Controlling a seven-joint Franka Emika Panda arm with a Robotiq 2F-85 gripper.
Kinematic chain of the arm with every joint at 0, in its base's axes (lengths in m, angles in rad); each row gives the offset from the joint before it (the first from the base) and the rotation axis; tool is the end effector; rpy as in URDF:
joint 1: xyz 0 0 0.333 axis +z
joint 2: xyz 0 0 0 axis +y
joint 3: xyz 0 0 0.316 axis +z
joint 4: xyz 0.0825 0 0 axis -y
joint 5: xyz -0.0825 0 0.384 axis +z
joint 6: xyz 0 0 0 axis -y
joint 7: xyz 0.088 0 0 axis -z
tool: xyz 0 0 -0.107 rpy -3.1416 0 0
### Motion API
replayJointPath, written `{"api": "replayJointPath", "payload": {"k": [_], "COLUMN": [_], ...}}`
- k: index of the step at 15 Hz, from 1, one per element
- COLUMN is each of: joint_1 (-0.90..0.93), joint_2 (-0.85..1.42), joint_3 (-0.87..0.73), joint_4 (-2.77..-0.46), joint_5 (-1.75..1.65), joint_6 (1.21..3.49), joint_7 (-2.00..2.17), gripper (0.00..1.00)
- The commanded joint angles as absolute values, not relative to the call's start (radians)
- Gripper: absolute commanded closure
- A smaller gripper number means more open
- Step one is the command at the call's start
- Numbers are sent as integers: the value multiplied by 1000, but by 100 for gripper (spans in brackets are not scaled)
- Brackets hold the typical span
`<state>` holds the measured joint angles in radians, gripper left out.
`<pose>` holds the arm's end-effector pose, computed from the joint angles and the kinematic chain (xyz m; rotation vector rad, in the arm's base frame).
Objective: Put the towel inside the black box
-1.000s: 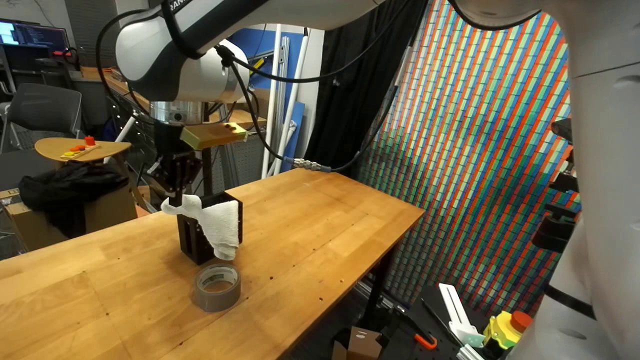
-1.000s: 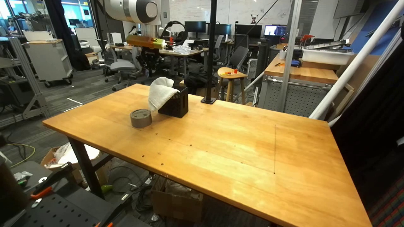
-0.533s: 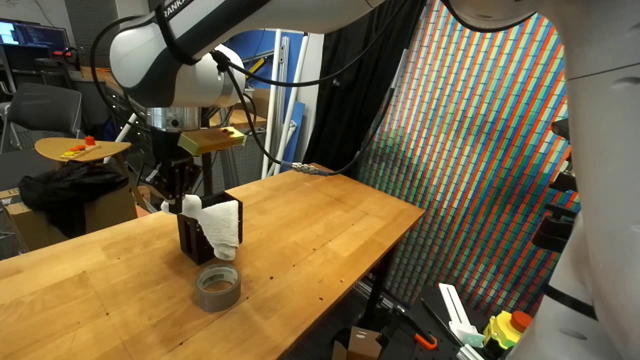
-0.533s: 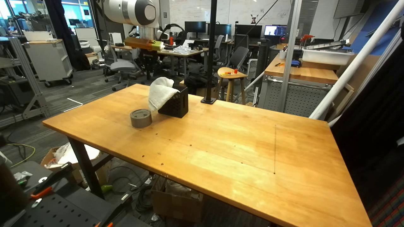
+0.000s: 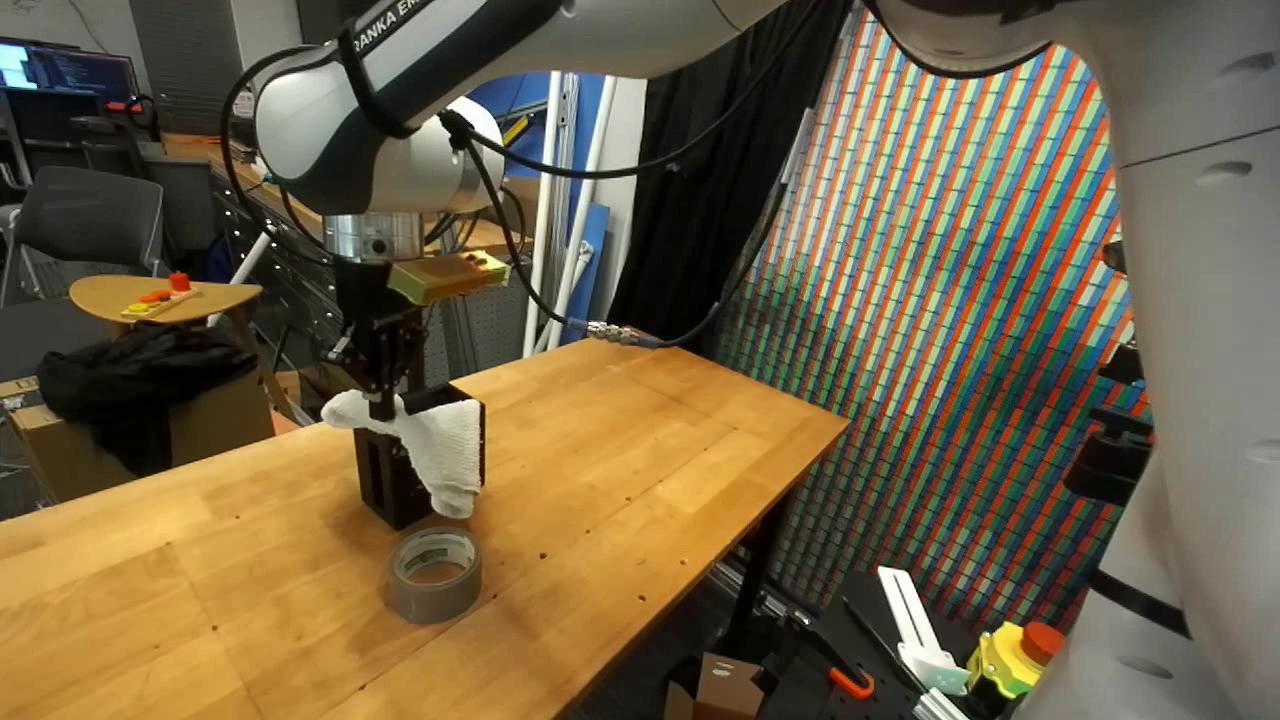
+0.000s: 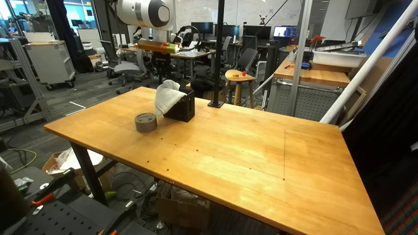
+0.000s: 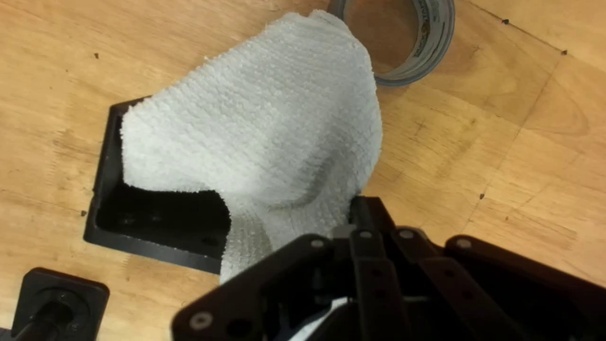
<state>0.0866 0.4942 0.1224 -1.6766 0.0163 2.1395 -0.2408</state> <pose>0.6577 0.1313 0.3158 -2.9994 -0.6505 0.0411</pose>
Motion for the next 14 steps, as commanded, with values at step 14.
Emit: {"api": "replayJointPath", "payload": {"k": [14], "joint_1": [56], "joint_2": [603], "joint_3": [125], "joint_4": [-1511], "joint_5": [0], "joint_6": [2060], "joint_7": [-348], "gripper": [97]}}
